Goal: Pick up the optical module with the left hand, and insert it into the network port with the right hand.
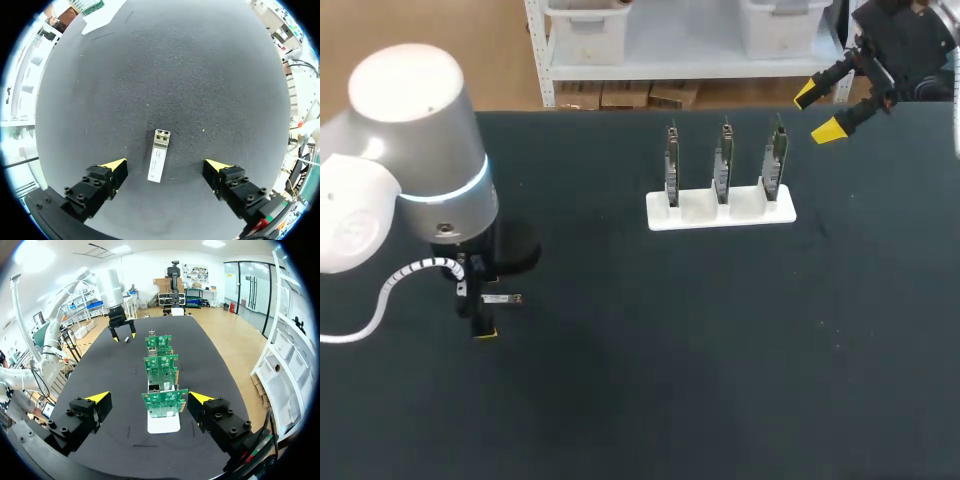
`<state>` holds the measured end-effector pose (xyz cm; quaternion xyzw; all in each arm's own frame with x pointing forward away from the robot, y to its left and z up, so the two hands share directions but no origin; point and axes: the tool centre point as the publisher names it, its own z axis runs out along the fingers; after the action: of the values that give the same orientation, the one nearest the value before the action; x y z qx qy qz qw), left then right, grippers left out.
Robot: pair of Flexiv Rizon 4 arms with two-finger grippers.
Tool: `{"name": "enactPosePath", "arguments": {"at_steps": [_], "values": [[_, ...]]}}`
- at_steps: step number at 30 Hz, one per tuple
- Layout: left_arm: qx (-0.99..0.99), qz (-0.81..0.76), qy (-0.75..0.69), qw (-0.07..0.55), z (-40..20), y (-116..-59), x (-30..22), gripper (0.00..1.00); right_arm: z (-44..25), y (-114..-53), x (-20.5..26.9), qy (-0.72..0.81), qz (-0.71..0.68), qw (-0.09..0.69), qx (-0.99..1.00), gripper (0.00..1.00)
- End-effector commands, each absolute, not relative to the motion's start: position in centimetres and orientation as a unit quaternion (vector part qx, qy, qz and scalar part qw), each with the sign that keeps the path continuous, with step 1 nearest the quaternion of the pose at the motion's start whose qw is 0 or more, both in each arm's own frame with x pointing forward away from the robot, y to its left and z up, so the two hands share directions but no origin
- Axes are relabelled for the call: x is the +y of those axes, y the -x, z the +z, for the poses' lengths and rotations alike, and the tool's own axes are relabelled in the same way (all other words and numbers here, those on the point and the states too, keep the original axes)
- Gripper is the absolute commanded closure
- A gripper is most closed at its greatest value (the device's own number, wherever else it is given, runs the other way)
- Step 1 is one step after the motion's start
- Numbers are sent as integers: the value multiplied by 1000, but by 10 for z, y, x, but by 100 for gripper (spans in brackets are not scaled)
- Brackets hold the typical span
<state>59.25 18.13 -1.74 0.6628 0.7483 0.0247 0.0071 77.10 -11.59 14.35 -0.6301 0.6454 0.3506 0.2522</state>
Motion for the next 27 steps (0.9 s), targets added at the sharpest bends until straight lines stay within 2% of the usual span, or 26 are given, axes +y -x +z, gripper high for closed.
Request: {"name": "enactPosePath", "arguments": {"at_steps": [1, 3, 5, 27], "values": [[747, 24, -664, 5, -21, -595, 180, 13, 143, -769, -116, 630, 349, 254, 646, 0], [746, 22, -665, 7, -21, -595, 180, 60, 143, -769, -116, 630, 349, 254, 646, 0], [747, 23, -664, 7, -21, -596, 181, 100, 143, -769, -116, 630, 349, 254, 646, 0], [758, 15, -652, 13, -17, -602, 183, 100, 143, -769, -116, 630, 349, 254, 646, 0]]}}
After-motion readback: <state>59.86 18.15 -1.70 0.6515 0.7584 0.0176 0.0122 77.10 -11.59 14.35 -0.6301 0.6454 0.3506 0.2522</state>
